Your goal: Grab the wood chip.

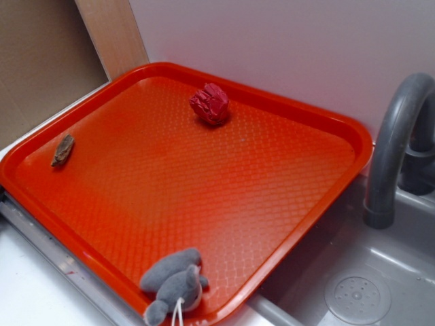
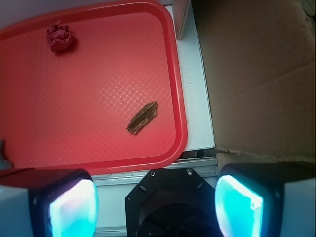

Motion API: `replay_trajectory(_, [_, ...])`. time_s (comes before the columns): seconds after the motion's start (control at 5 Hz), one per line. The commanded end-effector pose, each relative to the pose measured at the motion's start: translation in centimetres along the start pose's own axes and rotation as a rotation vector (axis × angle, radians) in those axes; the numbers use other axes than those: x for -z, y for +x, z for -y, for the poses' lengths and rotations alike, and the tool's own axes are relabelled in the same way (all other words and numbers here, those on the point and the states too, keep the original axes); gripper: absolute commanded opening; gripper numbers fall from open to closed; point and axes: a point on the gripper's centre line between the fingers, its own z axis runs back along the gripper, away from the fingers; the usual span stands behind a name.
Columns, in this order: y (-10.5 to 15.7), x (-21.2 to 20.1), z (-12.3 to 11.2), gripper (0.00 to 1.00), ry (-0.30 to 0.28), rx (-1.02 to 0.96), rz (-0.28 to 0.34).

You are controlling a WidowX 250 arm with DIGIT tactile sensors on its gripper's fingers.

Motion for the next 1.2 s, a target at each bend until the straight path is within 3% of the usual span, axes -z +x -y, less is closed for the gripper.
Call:
replay_trajectory(0.0, [0.0,0.0,0.0,1.0,0.0,0.0,0.0])
replay_trajectory(0.4, [0.8,4.8,2.2,1.0,0.011,-0.315,0.005])
replay_trajectory(1.0, [3.8,15.2,1.9,1.0,-0.006,-0.538,-0.014])
